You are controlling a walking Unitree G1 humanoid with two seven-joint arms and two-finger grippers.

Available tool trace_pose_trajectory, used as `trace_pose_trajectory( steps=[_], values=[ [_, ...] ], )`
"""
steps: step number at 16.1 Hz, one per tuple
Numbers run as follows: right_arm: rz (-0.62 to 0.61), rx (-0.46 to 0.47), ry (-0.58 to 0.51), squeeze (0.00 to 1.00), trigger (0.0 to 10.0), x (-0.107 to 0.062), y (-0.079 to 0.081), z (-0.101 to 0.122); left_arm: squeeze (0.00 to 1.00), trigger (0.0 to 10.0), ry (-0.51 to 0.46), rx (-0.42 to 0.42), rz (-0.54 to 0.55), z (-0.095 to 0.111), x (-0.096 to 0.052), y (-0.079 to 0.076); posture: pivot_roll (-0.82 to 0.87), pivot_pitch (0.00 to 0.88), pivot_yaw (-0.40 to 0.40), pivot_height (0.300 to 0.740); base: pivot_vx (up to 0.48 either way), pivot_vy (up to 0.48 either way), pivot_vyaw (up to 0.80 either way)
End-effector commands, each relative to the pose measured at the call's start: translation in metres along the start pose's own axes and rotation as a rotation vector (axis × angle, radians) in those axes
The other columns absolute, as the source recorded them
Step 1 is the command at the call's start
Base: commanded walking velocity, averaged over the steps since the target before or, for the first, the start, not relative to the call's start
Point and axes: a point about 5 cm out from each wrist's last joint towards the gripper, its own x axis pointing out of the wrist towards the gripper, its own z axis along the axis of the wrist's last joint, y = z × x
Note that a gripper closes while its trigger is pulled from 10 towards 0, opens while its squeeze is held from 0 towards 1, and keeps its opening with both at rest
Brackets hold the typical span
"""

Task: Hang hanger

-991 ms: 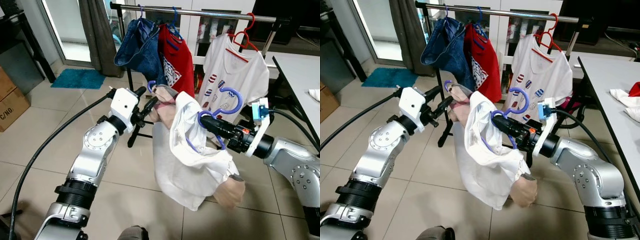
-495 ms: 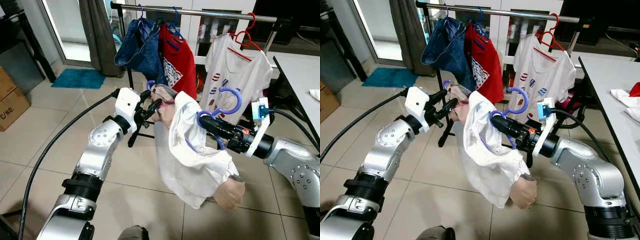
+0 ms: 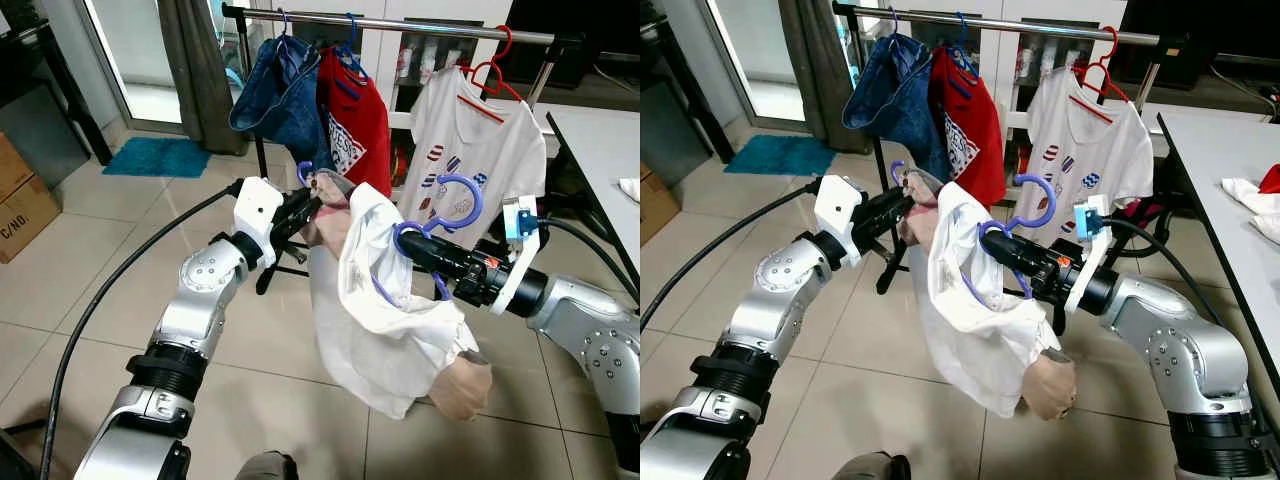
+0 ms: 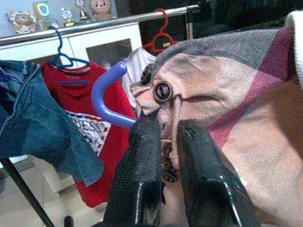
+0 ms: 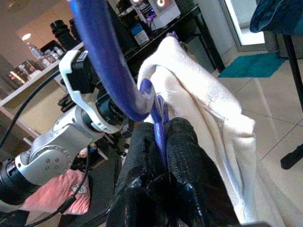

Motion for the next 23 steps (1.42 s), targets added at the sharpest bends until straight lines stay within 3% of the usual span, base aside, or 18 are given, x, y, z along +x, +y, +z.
trace_pose_trajectory(
  steps=[1,9,13,17,23],
  values=[
    [0.048,-0.026,-0.032,0.00,10.0,0.002,0.007,0.009,0.00,0.0,-0.019,0.012,-0.009,0.006,0.004,0.002,0.01,0.000,0.045,0.740,0.000,0.000,0.00],
    [0.032,-0.027,-0.016,0.00,10.0,0.001,0.006,0.006,0.00,0.0,-0.039,0.018,-0.011,0.010,0.003,0.004,0.01,0.000,0.047,0.740,0.000,0.000,0.00],
    [-0.051,-0.026,0.109,0.00,10.0,0.002,-0.002,-0.013,0.00,0.0,-0.027,0.118,-0.047,0.020,0.001,0.007,0.01,0.000,0.049,0.740,0.000,0.000,0.00],
    [-0.050,-0.041,0.140,0.00,10.0,0.003,-0.001,-0.018,0.00,0.0,-0.025,0.144,-0.053,0.026,0.002,0.011,0.01,0.000,0.049,0.740,0.000,0.000,0.00],
    [-0.059,-0.071,0.208,0.00,10.0,-0.004,-0.002,-0.028,0.00,0.0,0.038,0.209,0.038,0.033,-0.008,0.042,0.01,0.000,0.053,0.740,0.000,0.000,0.00]
  ],
)
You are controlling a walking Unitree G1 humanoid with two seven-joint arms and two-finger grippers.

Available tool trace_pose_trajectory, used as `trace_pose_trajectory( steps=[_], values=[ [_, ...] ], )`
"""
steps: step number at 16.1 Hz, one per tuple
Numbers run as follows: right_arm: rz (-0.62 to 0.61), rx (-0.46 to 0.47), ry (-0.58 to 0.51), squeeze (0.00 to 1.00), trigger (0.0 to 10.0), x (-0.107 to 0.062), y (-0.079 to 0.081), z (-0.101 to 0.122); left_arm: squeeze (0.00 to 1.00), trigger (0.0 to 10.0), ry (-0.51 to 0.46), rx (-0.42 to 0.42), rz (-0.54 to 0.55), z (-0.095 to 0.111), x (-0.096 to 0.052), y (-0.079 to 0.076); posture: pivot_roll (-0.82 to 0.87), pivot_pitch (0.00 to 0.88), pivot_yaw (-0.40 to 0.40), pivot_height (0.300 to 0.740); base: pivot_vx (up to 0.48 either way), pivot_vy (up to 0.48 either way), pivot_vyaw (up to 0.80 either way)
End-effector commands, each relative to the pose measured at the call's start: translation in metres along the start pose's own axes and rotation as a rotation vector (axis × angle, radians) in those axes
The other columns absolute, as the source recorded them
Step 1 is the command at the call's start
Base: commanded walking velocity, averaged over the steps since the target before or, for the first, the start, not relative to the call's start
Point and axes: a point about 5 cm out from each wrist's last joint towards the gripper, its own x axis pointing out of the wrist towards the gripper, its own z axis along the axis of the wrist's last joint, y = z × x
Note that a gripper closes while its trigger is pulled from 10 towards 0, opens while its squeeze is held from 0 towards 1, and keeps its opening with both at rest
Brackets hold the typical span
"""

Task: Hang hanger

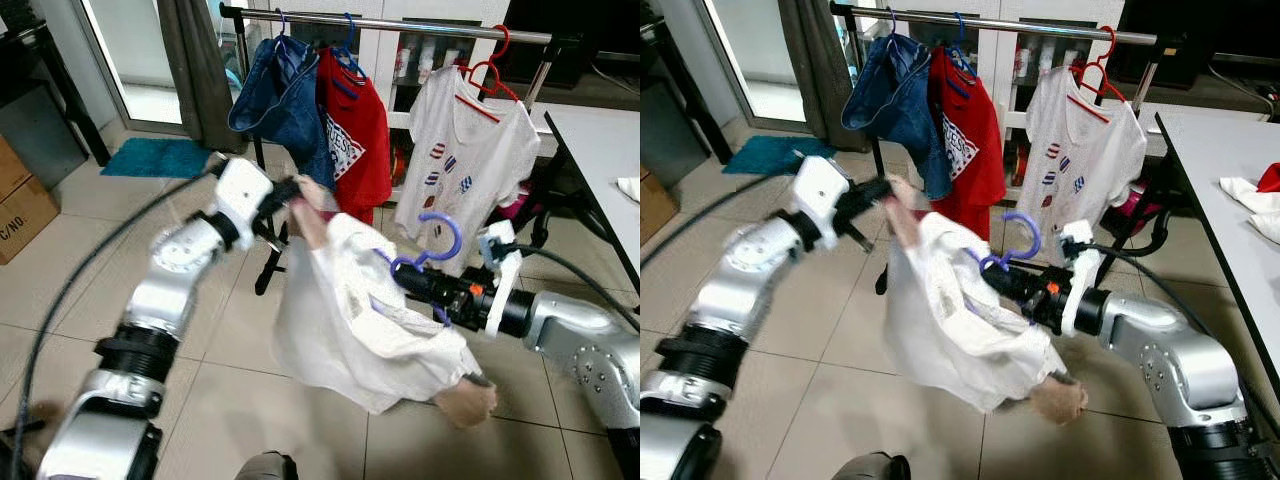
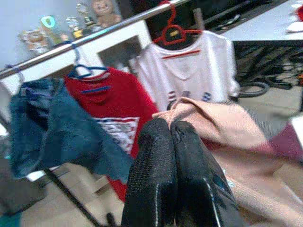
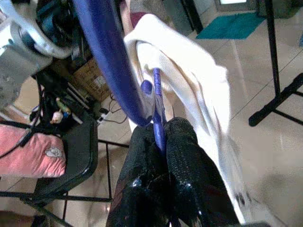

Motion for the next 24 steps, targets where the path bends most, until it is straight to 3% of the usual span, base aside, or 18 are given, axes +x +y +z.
trace_pose_trajectory(
  steps=[1,5,8,14,16,20,22,24],
  values=[
    [0.000,-0.024,0.002,0.00,10.0,-0.002,0.000,0.001,0.00,0.0,-0.009,0.016,0.043,0.007,-0.003,0.013,0.01,0.000,0.053,0.740,0.000,0.000,0.00],
    [0.007,-0.025,-0.025,0.00,10.0,-0.004,0.000,0.006,0.00,0.0,0.043,0.028,0.167,0.001,-0.026,0.045,0.02,0.000,0.046,0.740,0.000,0.000,0.00],
    [0.019,-0.028,-0.047,0.00,10.0,-0.005,0.000,0.010,0.00,0.0,0.060,0.031,0.203,-0.002,-0.032,0.052,0.02,0.000,0.044,0.740,0.000,0.000,0.00],
    [0.028,-0.031,-0.048,0.00,10.0,-0.006,0.002,0.010,0.00,0.0,0.075,0.038,0.411,-0.003,-0.043,0.080,0.02,0.000,0.046,0.740,0.000,0.000,0.00],
    [0.034,-0.048,0.004,0.00,10.0,-0.007,0.003,0.004,0.00,0.0,0.044,0.018,0.472,0.003,-0.043,0.090,0.01,0.000,0.049,0.740,0.000,0.000,0.00],
    [0.012,-0.066,0.057,0.00,10.0,-0.004,0.002,-0.002,0.00,0.0,0.007,-0.019,0.409,0.006,-0.035,0.083,0.01,0.000,0.051,0.740,0.000,0.000,0.00],
    [0.020,-0.053,0.016,0.00,10.0,-0.001,0.004,0.001,0.00,0.0,0.011,-0.039,0.344,0.001,-0.029,0.071,0.01,0.000,0.053,0.740,0.000,0.000,0.00],
    [0.033,-0.046,-0.016,0.00,10.0,-0.001,0.005,0.005,0.00,0.0,0.041,-0.051,0.350,-0.006,-0.030,0.071,0.01,0.000,0.054,0.740,0.000,0.000,0.00]
  ],
)
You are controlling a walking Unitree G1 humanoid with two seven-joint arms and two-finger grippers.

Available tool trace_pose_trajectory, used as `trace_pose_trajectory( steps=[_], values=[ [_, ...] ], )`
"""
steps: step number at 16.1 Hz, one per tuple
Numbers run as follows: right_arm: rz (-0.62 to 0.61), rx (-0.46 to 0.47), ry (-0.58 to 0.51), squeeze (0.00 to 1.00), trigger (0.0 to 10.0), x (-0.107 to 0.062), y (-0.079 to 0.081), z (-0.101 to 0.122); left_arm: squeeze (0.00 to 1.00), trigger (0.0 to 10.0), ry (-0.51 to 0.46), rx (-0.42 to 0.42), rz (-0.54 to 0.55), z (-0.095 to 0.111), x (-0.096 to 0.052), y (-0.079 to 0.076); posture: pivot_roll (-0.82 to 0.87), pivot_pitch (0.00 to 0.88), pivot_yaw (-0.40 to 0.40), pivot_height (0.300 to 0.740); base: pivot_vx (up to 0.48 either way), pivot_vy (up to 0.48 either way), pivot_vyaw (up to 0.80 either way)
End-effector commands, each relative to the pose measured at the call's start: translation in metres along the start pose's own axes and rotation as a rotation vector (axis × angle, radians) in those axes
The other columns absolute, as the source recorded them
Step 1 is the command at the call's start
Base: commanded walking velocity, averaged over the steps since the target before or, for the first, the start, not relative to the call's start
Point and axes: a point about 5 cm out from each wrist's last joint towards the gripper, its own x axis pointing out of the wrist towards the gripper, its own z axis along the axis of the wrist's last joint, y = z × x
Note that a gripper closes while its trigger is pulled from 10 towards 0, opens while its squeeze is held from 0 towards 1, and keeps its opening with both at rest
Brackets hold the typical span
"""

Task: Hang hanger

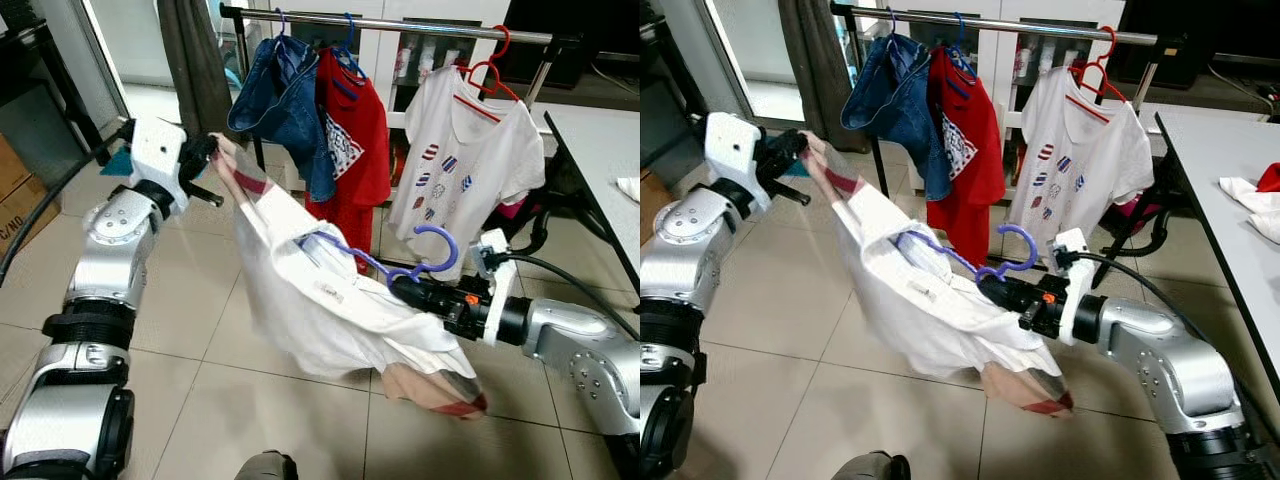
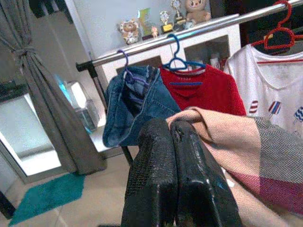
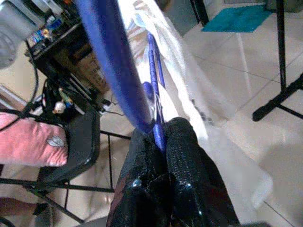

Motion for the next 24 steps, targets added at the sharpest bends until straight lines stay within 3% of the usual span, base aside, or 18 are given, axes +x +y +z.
trace_pose_trajectory(
  steps=[1,18,21,24],
  values=[
    [0.014,-0.034,-0.053,0.00,10.0,-0.002,0.003,0.013,0.00,0.0,0.037,-0.003,0.023,-0.007,-0.001,0.004,0.01,0.000,0.053,0.740,0.000,0.000,0.00],
    [0.026,-0.036,-0.056,0.00,10.0,-0.003,0.004,0.014,0.00,0.0,0.053,-0.018,0.042,-0.009,-0.002,0.007,0.01,0.000,0.052,0.740,0.000,0.000,0.00],
    [-0.162,-0.153,0.005,0.00,10.0,0.016,-0.009,0.004,0.00,0.0,0.008,-0.109,-0.060,-0.003,0.006,-0.013,0.02,0.000,0.058,0.740,0.000,0.000,0.00],
    [-0.146,-0.158,0.019,0.00,10.0,0.016,-0.007,0.001,0.00,0.0,0.018,-0.127,-0.068,-0.013,0.002,-0.027,0.02,0.000,0.057,0.740,0.000,0.000,0.00]
  ],
)
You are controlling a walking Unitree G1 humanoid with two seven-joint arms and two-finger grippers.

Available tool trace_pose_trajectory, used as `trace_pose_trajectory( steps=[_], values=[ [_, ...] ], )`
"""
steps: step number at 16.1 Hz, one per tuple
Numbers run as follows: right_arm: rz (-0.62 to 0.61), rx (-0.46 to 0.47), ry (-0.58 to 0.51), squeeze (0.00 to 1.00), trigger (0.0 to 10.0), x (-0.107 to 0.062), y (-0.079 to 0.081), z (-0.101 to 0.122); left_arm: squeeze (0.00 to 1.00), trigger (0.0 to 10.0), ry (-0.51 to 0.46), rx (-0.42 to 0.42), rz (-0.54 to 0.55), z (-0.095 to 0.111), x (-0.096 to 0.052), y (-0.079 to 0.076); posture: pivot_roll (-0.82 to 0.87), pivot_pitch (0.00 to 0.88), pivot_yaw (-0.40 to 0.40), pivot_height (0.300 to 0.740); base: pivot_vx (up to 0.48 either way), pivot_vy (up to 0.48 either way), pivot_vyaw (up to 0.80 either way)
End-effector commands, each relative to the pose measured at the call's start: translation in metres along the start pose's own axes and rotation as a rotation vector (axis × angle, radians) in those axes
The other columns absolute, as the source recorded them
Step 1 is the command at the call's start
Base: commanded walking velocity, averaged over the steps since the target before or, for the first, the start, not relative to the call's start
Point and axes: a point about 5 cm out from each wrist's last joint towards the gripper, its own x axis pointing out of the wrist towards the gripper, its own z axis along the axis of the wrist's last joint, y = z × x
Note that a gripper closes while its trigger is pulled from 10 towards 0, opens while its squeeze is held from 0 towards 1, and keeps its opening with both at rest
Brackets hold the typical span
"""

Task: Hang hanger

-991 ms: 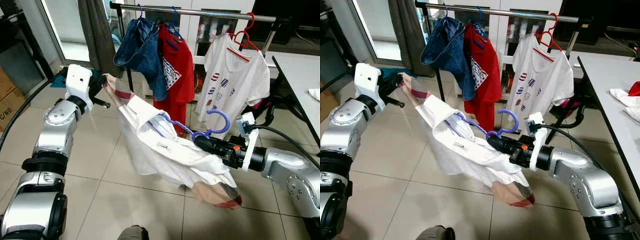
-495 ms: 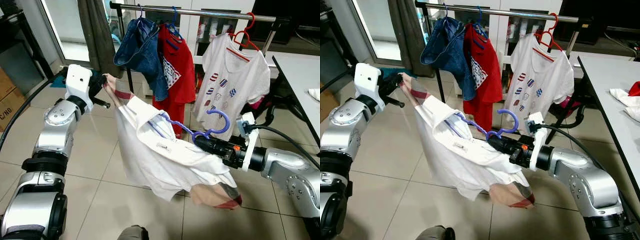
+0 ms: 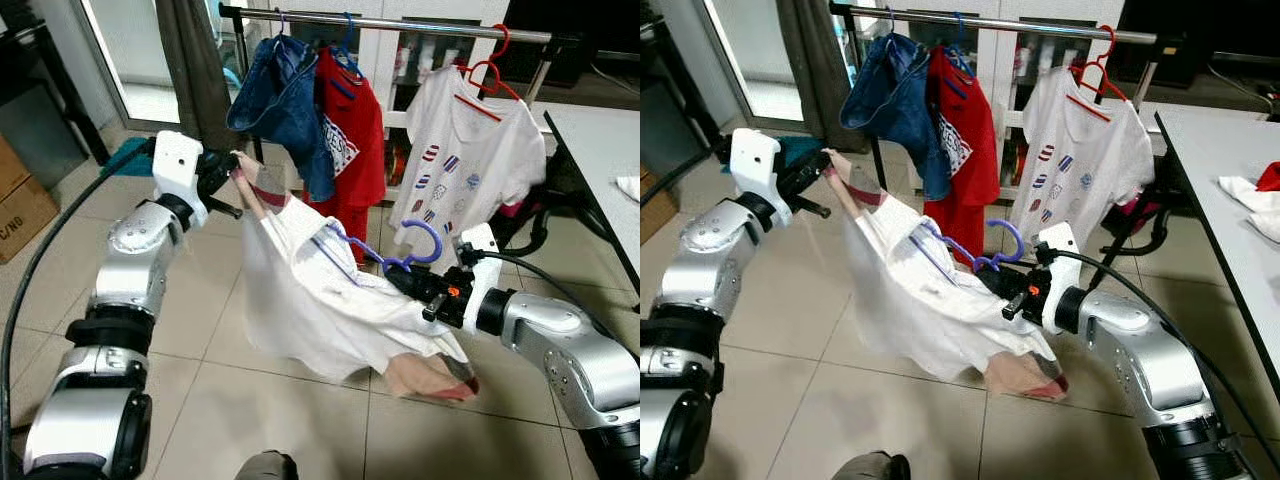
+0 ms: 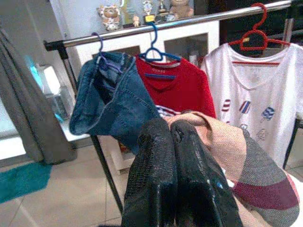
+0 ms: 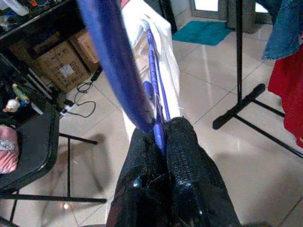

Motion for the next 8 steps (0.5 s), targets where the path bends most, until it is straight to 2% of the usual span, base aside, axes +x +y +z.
trace_pose_trajectory(
  steps=[1,3,8],
  values=[
    [-0.004,-0.023,-0.001,0.00,10.0,-0.001,0.000,0.002,0.00,0.0,-0.003,-0.002,-0.002,-0.001,-0.001,-0.004,0.02,0.000,0.058,0.740,0.000,0.000,0.00],
    [-0.016,-0.048,0.014,0.00,10.0,-0.001,-0.002,-0.003,0.00,0.0,0.008,-0.004,-0.021,-0.002,-0.001,-0.007,0.02,0.000,0.058,0.740,0.000,0.000,0.00],
    [0.004,-0.131,0.157,0.00,10.0,-0.007,-0.002,-0.021,0.00,0.0,-0.068,-0.033,-0.036,0.025,0.003,0.006,0.02,0.000,0.063,0.740,0.000,0.000,0.00]
  ],
)
